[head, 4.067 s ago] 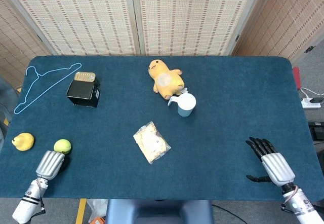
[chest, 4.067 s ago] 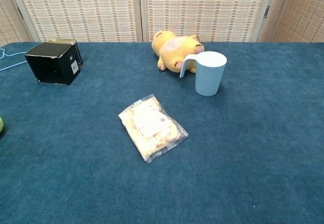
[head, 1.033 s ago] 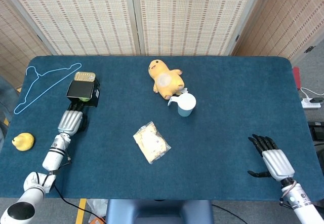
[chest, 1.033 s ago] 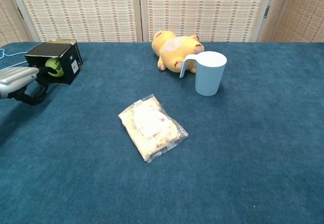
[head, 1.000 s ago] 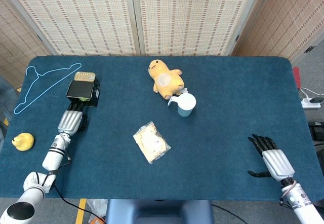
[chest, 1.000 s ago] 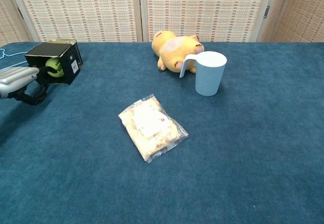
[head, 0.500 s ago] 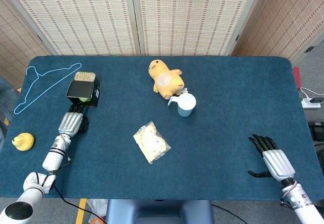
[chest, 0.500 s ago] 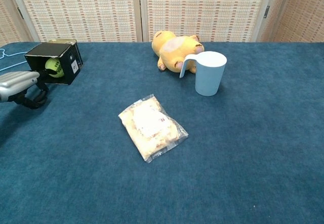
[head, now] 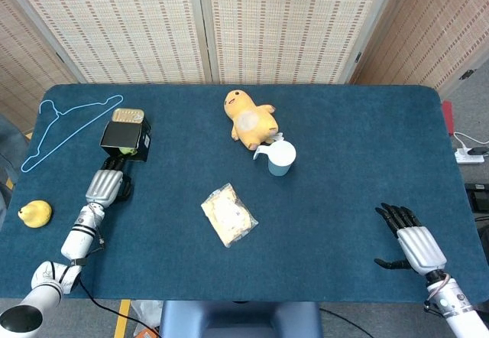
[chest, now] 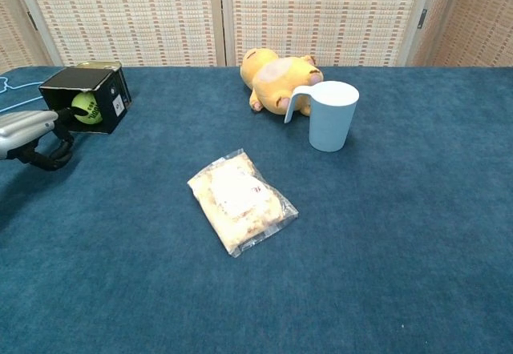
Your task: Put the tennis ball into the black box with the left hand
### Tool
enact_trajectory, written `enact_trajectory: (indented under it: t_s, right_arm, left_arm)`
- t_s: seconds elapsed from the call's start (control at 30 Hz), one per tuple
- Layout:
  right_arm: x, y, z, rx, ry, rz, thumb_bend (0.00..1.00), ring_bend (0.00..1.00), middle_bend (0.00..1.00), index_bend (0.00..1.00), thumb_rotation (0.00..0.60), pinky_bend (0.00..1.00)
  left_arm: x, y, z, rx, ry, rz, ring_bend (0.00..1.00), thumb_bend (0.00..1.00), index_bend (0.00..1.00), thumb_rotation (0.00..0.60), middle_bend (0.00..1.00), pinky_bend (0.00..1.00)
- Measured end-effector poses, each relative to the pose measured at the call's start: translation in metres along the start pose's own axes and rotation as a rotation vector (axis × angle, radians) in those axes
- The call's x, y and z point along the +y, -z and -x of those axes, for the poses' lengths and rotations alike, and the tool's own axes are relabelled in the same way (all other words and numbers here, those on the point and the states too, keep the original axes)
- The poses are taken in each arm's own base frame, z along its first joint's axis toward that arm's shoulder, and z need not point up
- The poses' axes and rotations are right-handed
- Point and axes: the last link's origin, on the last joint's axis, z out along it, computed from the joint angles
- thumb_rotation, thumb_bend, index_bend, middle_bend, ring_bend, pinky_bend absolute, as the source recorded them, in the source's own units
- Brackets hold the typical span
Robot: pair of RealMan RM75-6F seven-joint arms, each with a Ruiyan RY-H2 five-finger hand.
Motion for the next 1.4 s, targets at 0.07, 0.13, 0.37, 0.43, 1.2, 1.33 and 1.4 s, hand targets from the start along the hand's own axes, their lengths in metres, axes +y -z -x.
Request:
enact_trajectory:
  t_s: [0.07,0.13,0.37,0.43,1.2,1.33,1.4]
  right_arm:
    - [0.0,0.0,0.0,0.0,0.0,-0.001,0.0,0.0,0.0,0.0,0.6,0.0]
    - [0.0,0.0,0.0,0.0,0.0,-0.001,0.0,0.0,0.0,0.0,0.6,0.0]
    - [0.0,0.0,0.0,-0.002,0.002,-0.002,0.0,0.0,0.0,0.0,0.6,0.0]
    - [0.0,0.0,0.0,-0.002,0.002,-0.001,0.0,0.0,0.0,0.0,0.6,0.0]
    - [0.0,-0.001,0.0,-0.005,0.002,-0.001,0.0,0.0,0.0,0.0,0.6,0.0]
    - [0.0,0.0,0.0,-0.005,-0.002,-0.005,0.0,0.0,0.0,0.0,0.6,0.0]
    - [0.0,0.0,-0.001,-0.005,-0.003,-0.01,0.0,0.0,0.0,0.0,0.6,0.0]
  left_arm:
    - [0.0,0.0,-0.001,0.004,-0.001,-0.001,0.0,0.41,0.0,0.274,0.0,0.0]
    - [0.0,0.0,-0.001,0.005,-0.001,-0.002,0.0,0.4,0.0,0.278,0.0,0.0]
    - [-0.002,0.0,-0.001,-0.002,0.008,-0.011,0.0,0.39,0.0,0.28,0.0,0.0]
    - [-0.002,0.001,-0.001,-0.004,0.013,-0.013,0.0,0.39,0.0,0.279,0.0,0.0]
    - [-0.005,0.001,0.001,-0.022,0.002,-0.024,0.0,0.24,0.0,0.281,0.0,0.0]
    - [-0.009,0.006,0.002,-0.022,-0.003,-0.026,0.0,0.24,0.0,0.28,0.0,0.0]
    - [-0.012,0.012,0.002,-0.012,-0.006,-0.02,0.0,0.24,0.0,0.276,0.0,0.0]
